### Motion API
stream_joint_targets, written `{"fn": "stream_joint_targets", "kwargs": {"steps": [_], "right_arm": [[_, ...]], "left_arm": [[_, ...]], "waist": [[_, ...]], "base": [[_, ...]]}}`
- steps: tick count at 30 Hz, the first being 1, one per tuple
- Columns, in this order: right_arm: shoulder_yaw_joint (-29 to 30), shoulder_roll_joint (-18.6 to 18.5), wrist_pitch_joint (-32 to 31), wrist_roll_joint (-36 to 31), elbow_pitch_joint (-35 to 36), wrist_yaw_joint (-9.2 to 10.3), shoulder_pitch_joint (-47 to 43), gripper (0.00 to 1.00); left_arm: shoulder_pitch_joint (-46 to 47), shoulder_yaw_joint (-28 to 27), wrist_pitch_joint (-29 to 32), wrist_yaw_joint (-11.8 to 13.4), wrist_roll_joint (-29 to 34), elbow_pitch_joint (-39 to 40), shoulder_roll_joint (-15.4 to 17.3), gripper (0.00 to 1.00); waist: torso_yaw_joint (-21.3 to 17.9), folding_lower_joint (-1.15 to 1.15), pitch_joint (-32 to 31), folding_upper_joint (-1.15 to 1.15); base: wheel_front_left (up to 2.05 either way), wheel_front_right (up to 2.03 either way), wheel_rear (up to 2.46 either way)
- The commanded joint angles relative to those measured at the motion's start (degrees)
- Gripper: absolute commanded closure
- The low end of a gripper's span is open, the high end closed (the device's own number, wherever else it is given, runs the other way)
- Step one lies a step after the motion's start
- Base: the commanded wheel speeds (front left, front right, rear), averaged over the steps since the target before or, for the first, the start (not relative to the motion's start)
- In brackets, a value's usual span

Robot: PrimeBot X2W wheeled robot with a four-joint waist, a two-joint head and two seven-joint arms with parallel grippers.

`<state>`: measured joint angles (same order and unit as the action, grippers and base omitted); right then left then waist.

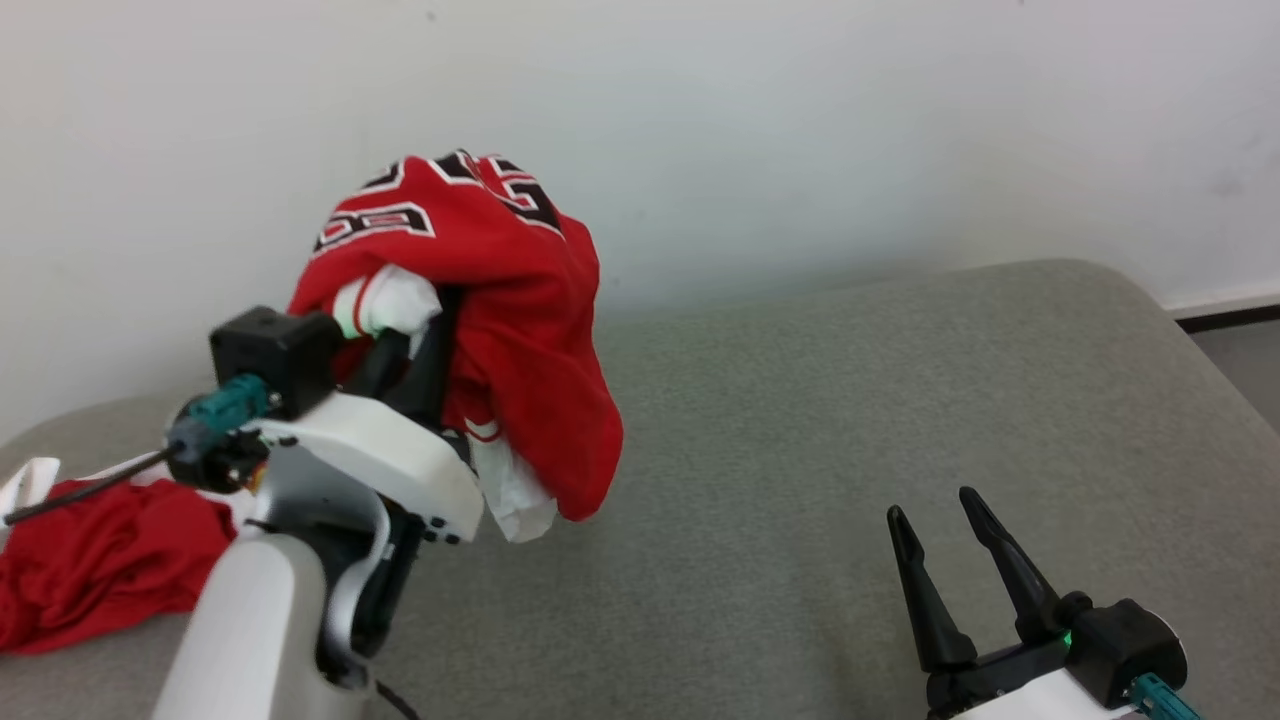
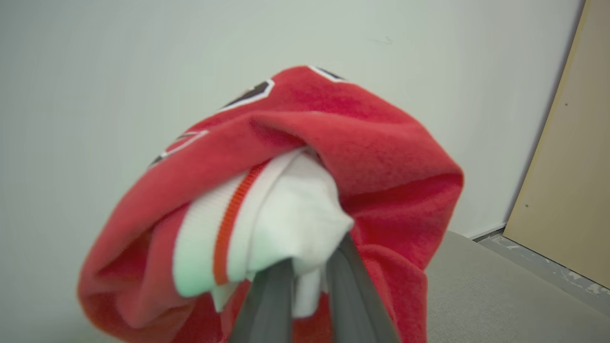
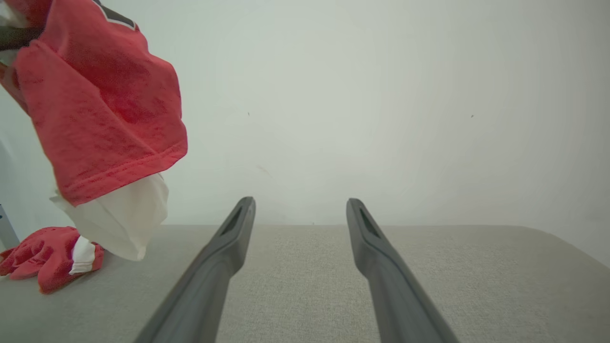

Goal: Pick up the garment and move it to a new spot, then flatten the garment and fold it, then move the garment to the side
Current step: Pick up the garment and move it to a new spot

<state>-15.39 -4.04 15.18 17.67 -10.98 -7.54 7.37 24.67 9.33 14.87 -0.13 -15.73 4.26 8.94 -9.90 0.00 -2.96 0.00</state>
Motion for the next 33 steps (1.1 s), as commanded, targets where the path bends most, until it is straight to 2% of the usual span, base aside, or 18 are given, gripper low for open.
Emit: {"fn": "stream_joint_targets", "kwargs": {"steps": [1,7,13,24,25,26,27,33], "right_arm": [[0.17,-0.47,-0.06,0.18,0.22,0.10,0.84,0.00],[1.07,-0.66,-0.06,0.07,0.71,0.10,1.78,0.00],[2.02,-1.05,-0.06,-0.18,0.82,0.10,2.24,0.00],[2.78,-1.92,-0.06,-0.43,0.95,0.10,3.22,0.00],[2.86,-1.97,-0.06,-0.45,0.97,0.10,3.19,0.00],[2.99,-2.04,-0.06,-0.49,0.98,0.10,3.06,0.00],[3.22,-2.07,-0.06,-0.55,1.04,0.10,2.81,0.00],[4.04,-1.56,-0.06,-0.70,0.96,0.10,1.68,0.00]], "left_arm": [[-1.83,0.60,-0.97,0.23,-0.41,-0.46,-0.90,1.00],[-5.88,3.16,-5.88,0.94,0.44,-5.65,-2.78,1.00],[-7.78,6.16,-11.79,-0.61,0.31,-14.65,-3.99,1.00],[-4.44,11.86,-18.66,-2.29,-0.58,-38.72,-5.64,1.00],[-3.87,12.24,-19.22,-2.33,-0.93,-40.21,-5.71,0.88],[-3.35,12.58,-19.62,-2.27,-1.25,-41.47,-5.76,0.60],[-2.88,12.96,-20.12,-2.35,-1.63,-42.64,-5.81,0.00],[-0.19,14.75,-23.36,-2.37,-2.64,-45.19,-5.90,0.00]], "waist": [[-4.16,0.00,1.09,0.00],[-9.06,0.00,2.42,0.00],[-10.95,0.00,3.23,0.00],[-12.79,0.00,4.26,0.00],[-12.76,0.00,4.26,0.00],[-12.64,0.00,4.27,0.00],[-12.37,0.00,4.26,0.00],[-10.11,0.00,3.87,0.00]], "base": [[0.00,0.00,0.00],[0.00,0.00,0.00],[0.00,0.00,0.00],[0.00,0.00,0.00],[0.00,0.00,0.00],[0.00,0.00,0.00],[0.00,0.00,0.00],[0.00,0.00,0.00]]}}
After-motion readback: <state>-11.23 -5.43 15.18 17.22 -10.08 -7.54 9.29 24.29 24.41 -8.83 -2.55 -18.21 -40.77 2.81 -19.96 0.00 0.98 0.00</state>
